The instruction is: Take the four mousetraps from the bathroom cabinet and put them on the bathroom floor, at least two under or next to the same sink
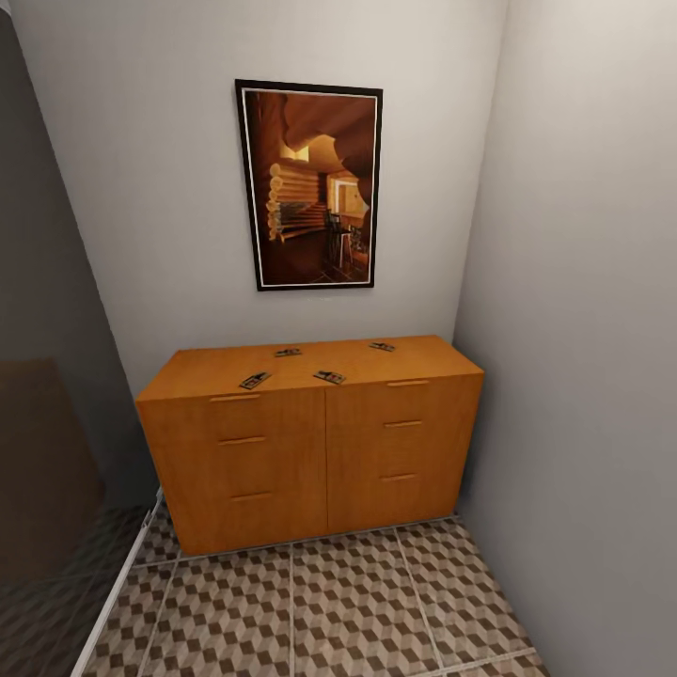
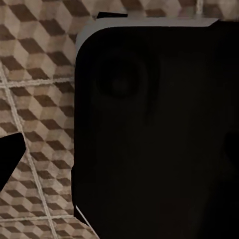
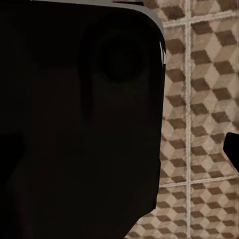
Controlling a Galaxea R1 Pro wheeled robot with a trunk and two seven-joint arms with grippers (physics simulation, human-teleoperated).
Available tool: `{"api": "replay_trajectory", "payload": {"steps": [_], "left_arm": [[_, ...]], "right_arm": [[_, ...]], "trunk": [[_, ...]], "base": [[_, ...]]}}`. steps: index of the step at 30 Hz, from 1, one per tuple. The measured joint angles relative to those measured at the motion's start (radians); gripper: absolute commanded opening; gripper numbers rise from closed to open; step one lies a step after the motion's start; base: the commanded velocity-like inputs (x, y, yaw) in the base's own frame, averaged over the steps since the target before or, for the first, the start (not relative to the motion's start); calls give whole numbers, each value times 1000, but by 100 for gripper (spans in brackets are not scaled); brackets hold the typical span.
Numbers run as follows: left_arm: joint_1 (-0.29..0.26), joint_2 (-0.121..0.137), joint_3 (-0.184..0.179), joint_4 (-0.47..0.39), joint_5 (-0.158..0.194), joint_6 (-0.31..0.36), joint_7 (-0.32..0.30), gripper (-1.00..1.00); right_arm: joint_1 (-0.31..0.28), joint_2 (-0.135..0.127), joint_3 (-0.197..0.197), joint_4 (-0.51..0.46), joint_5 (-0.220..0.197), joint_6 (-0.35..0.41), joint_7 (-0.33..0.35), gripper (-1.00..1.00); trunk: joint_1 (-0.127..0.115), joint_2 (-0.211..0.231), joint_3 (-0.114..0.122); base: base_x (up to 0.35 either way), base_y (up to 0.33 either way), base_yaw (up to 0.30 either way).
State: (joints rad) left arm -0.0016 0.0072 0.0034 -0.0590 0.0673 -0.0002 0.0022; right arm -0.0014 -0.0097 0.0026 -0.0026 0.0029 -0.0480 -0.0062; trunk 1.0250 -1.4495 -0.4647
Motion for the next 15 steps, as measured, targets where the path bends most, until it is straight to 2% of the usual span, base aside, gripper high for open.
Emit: {"api": "replay_trajectory", "payload": {"steps": [2, 3, 8, 9, 10, 12, 13, 15], "left_arm": [[0, 1, -1, -47, 0, 5, 0, 100], [0, 4, 0, -113, 0, 10, 0, 100], [0, 9, 1, -328, 0, 43, -1, 100], [0, 9, 2, -429, -3, 169, 0, 100], [0, 9, 2, -596, -4, 210, 0, 100], [0, 8, 2, -727, -5, 295, 0, 100], [0, 8, 1, -830, -7, 379, 0, 100], [0, 7, 1, -945, -7, 462, 0, 100]], "right_arm": [[0, -3, 0, -14, 2, -1, -4, 100], [-1, -4, 0, -49, 4, 2, -7, 100], [0, -7, 1, -217, 3, 42, -10, 100], [0, -9, -6, -316, 1, 183, -12, 100], [-1, -10, -6, -461, 2, 225, -12, 100], [0, -10, -8, -554, 2, 302, -13, 100], [-1, -11, -10, -645, 2, 373, -14, 100], [0, -11, -12, -746, 2, 439, -14, 100]], "trunk": [[0, 0, 0], [0, 0, 0], [0, 0, 0], [0, 0, 0], [0, 0, 1], [0, 0, 0], [0, 0, 1], [0, 0, 0]], "base": [[0, 0, 0], [0, 0, 0], [0, 0, 0], [0, 0, 0], [0, 0, 0], [0, 0, 0], [0, 0, 0], [0, 0, 0]]}}
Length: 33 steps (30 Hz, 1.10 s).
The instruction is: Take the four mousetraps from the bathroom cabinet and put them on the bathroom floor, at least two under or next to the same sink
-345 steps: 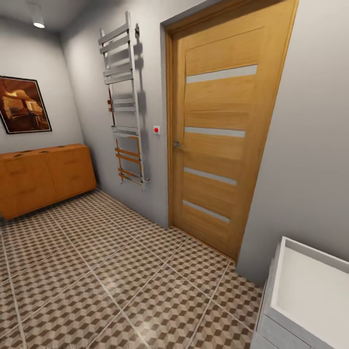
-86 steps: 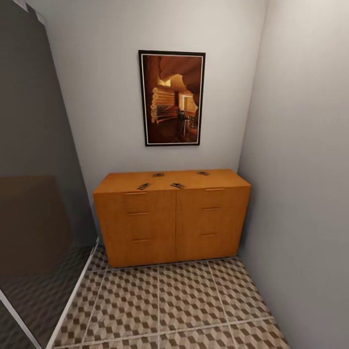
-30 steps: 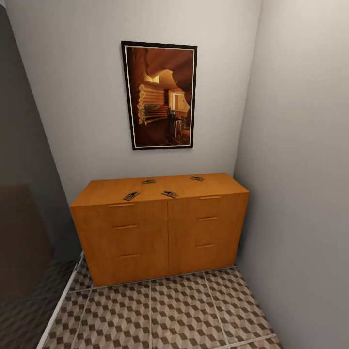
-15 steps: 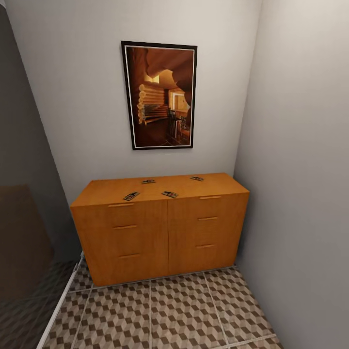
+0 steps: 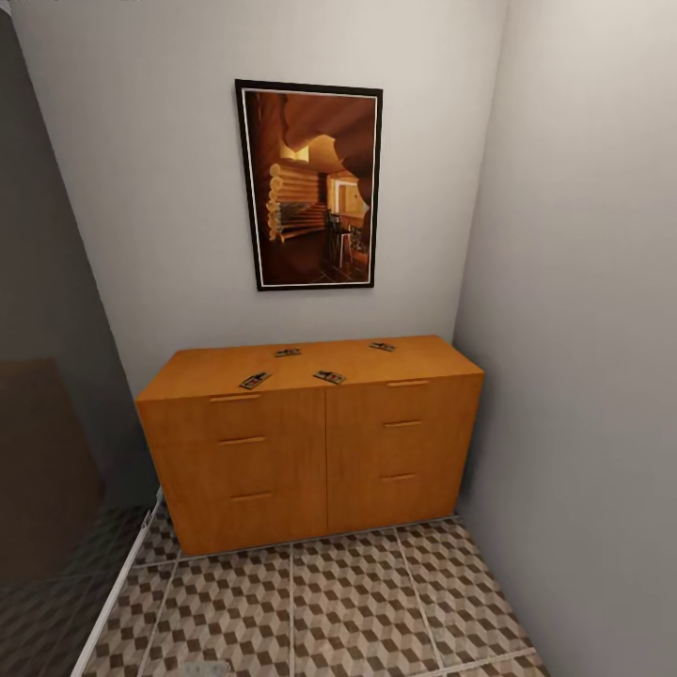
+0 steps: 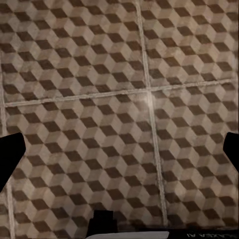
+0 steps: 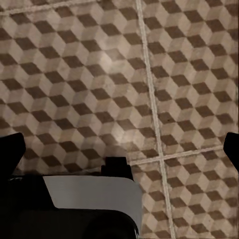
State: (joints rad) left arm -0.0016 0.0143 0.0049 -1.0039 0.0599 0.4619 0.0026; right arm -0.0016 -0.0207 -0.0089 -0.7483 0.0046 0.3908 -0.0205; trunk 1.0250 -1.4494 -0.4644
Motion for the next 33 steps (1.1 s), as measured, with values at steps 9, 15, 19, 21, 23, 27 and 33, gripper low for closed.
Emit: {"api": "replay_trajectory", "payload": {"steps": [9, 15, 19, 21, 23, 27, 33], "left_arm": [[-7, -2, -1, -409, -2, 243, 0, 100], [-88, -4, -1, -459, -2, 279, -2, 100], [-188, -9, -5, -468, -2, 313, -3, 100], [-258, -14, -8, -470, -1, 347, -4, 100], [-310, -20, -10, -471, -1, 375, -4, 100], [-427, -51, -19, -473, -1, 432, -3, 100], [-572, -96, -63, -474, -3, 463, -1, 100]], "right_arm": [[0, 2, -21, -423, 1, 249, -23, 100], [-1, 1, -45, -648, 5, 350, -65, 100], [-33, 2, -48, -757, 6, 409, -95, 100], [-81, 3, -49, -786, 7, 453, -114, 100], [-121, 3, -49, -797, 7, 486, -125, 100], [-214, 3, -50, -809, 7, 551, -139, 100], [-310, 3, -50, -815, 7, 607, -145, 100]], "trunk": [[0, 0, 0], [0, 0, 0], [0, 0, 0], [0, 0, 0], [0, 0, 0], [0, 0, 0], [0, 0, 0]], "base": [[0, 0, 0], [0, 0, 0], [0, 0, 0], [0, 0, 0], [0, 0, 0], [0, 0, 0], [0, 0, 0]]}}
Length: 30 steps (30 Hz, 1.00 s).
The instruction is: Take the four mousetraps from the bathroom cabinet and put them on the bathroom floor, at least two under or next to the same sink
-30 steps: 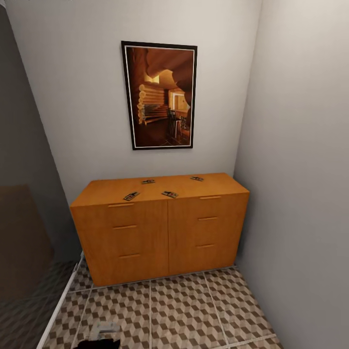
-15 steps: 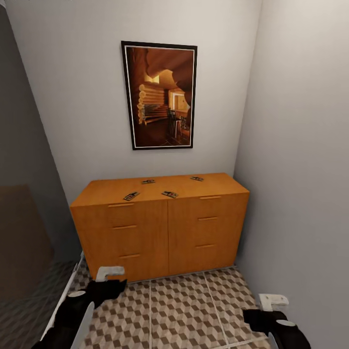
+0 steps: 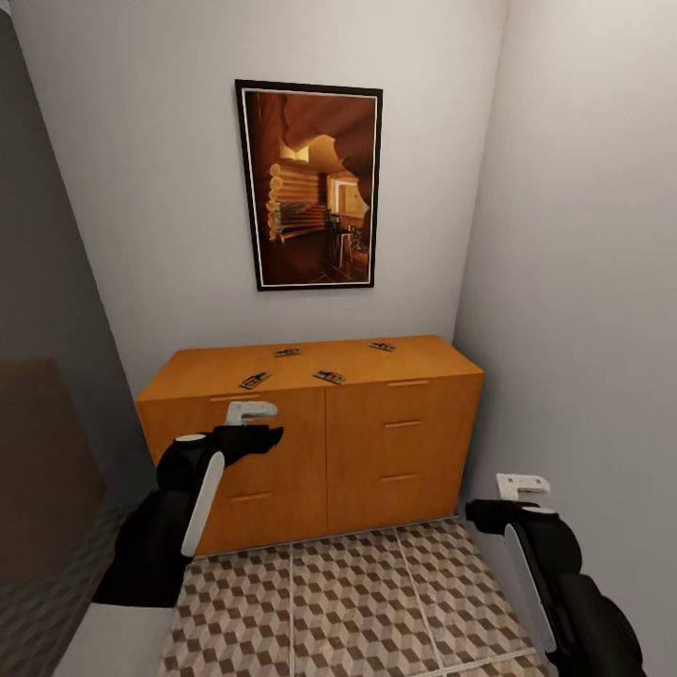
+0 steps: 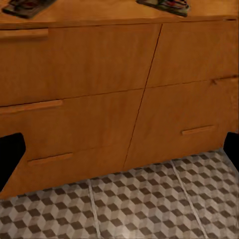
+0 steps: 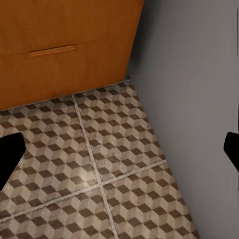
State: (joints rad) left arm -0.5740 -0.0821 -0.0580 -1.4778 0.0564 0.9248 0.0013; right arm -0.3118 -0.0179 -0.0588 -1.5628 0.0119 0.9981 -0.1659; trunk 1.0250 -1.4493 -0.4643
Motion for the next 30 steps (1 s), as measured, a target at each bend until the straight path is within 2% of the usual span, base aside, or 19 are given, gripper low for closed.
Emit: {"api": "replay_trajectory", "payload": {"steps": [5, 10, 13, 16, 19, 21, 22, 23, 24, 25, 26, 29, 30], "left_arm": [[-101, -20, -52, -3, -3, 5, -1, 100], [-170, -44, -72, -14, -7, 6, 1, 100], [-228, -57, -78, -18, -21, 6, 2, 100], [-287, -63, -80, -15, -42, 6, 3, 100], [-352, -64, -80, 4, -56, 9, 3, 100], [-414, -62, -77, 60, -61, 26, 2, 100], [-460, -60, -75, 118, -63, 49, 2, 100], [-485, -59, -74, 153, -63, 61, 2, 100], [-531, -57, -69, 227, -64, 78, -1, 100], [-553, -55, -65, 267, -63, 84, -3, 100], [-588, -53, -57, 341, -64, 93, -5, 100], [-621, -50, -41, 434, -65, 103, -6, 100], [-633, -44, -28, 472, -66, 108, -8, 100]], "right_arm": [[-26, 0, 0, -1, 0, 15, -1, 100], [-48, 0, 0, -1, 0, 18, -2, 100], [-88, 0, 0, -1, 0, 23, -6, 100], [-152, 1, 0, -1, 0, 39, -20, 100], [-246, 4, 0, 1, -3, 44, -35, 100], [-337, 9, 2, 5, -7, 44, -42, 100], [-397, 14, 3, 15, -10, 44, -44, 100], [-433, 17, 4, 23, -11, 44, -45, 100], [-491, 26, 7, 45, -12, 45, -47, 100], [-525, 32, 8, 60, -12, 45, -48, 100], [-582, 48, 9, 99, -14, 45, -49, 100], [-670, 83, 11, 181, -14, 45, -53, 100], [-723, 106, 12, 243, -15, 44, -57, 100]], "trunk": [[0, 0, 0], [0, 0, 0], [0, 0, 0], [0, 0, 0], [0, 0, 0], [0, 0, 0], [0, 0, 0], [0, 0, 0], [0, 0, 0], [0, 0, 0], [0, 0, 0], [0, 0, 0], [0, 0, 0]], "base": [[0, 0, 0], [0, 0, 0], [0, 0, 0], [0, 0, 0], [0, 0, 0], [0, 0, 0], [0, 0, 0], [0, 0, 0], [0, 0, 0], [0, 0, 0], [0, 0, 0], [0, 0, 0], [0, 0, 0]]}}
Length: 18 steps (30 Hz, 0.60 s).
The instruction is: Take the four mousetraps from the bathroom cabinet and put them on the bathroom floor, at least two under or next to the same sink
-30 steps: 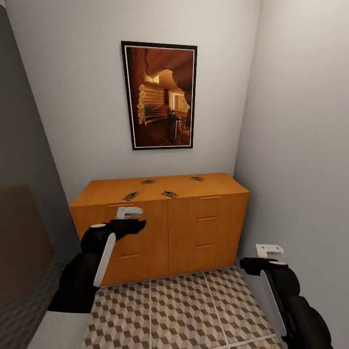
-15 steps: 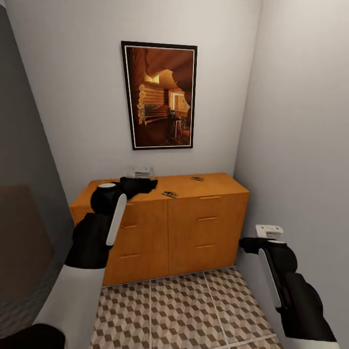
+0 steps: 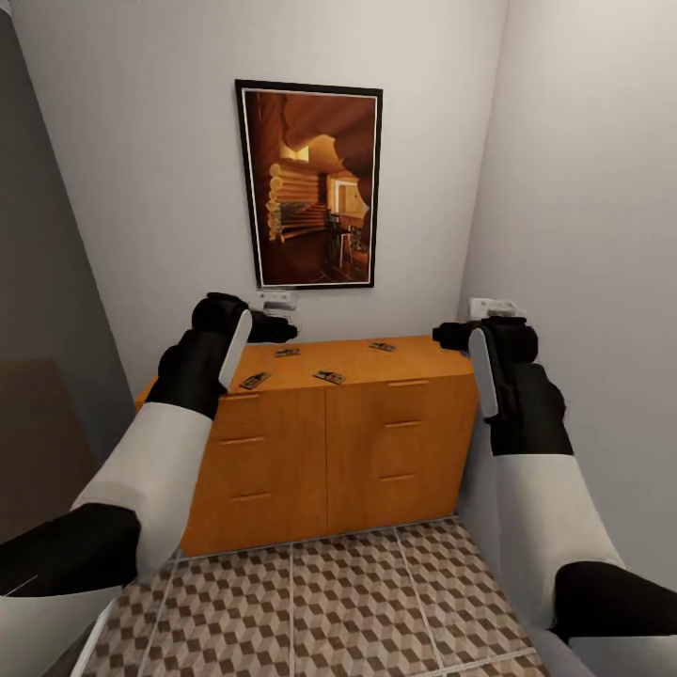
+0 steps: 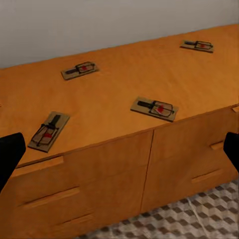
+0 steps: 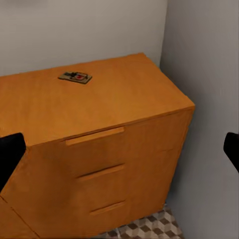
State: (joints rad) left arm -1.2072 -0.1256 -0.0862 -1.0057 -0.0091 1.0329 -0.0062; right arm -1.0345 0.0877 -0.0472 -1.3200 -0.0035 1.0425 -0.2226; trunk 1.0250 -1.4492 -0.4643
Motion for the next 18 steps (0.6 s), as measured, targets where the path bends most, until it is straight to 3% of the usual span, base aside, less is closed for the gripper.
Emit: {"api": "replay_trajectory", "payload": {"steps": [2, 7, 11, 18], "left_arm": [[-11, 18, 25, 33, 4, 6, -3, 100], [-19, 64, 77, 56, 40, 10, -9, 100], [-21, 81, 87, 61, 64, 10, -12, 100], [-22, 88, 92, 64, 81, 10, -13, 100]], "right_arm": [[-71, 25, 1, 93, 2, 0, -4, 100], [-147, 52, 3, 209, -5, 1, 1, 100], [-164, 83, 5, 237, -4, 1, 2, 100], [-173, 86, 6, 252, 1, 1, 3, 100]], "trunk": [[0, 0, 0], [0, 0, 0], [0, 0, 0], [0, 0, 0]], "base": [[0, 0, 0], [0, 0, 0], [0, 0, 0], [0, 0, 0]]}}
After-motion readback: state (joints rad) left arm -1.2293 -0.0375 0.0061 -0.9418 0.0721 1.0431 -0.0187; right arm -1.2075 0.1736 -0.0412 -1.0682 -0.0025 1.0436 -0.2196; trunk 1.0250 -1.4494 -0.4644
